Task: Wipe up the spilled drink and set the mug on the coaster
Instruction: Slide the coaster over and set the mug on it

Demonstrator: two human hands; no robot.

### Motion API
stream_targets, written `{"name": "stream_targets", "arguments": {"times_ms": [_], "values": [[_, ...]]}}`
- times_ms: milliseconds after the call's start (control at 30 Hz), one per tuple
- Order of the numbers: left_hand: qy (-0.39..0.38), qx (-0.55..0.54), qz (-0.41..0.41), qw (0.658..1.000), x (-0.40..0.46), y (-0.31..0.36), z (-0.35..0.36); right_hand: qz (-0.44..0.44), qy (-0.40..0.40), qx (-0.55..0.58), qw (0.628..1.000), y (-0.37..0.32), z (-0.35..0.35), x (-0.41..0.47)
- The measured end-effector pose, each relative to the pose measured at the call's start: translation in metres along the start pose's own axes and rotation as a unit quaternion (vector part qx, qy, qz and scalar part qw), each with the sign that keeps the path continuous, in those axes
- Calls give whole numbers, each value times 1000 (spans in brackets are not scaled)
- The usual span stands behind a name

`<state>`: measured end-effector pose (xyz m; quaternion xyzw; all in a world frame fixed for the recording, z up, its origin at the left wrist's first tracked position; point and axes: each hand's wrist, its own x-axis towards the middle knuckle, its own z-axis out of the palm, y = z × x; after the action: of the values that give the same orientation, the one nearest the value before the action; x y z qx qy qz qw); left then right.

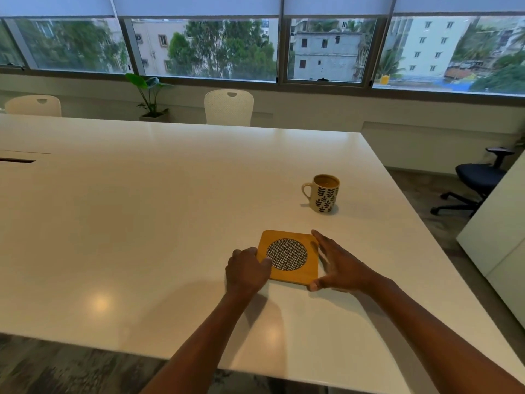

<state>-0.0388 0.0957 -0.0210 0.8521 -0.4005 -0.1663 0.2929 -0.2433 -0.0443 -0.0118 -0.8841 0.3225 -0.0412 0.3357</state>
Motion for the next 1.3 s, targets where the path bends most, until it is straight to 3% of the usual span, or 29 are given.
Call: {"name": "stream_targets", "arguments": {"times_ms": [567,800,1000,1300], "values": [[36,58,58,996,-25,17,37,-33,-23,-77,996,43,-23,-19],[-25,31,182,982,-22,-15,21,-14,-15,-68,997,55,-18,-34],[-88,31,197,976,-11,-18,7,-1,-8,-122,992,54,-10,-27],[-98,37,219,970,4,-16,3,7,0,-124,992,57,-5,-26]]}}
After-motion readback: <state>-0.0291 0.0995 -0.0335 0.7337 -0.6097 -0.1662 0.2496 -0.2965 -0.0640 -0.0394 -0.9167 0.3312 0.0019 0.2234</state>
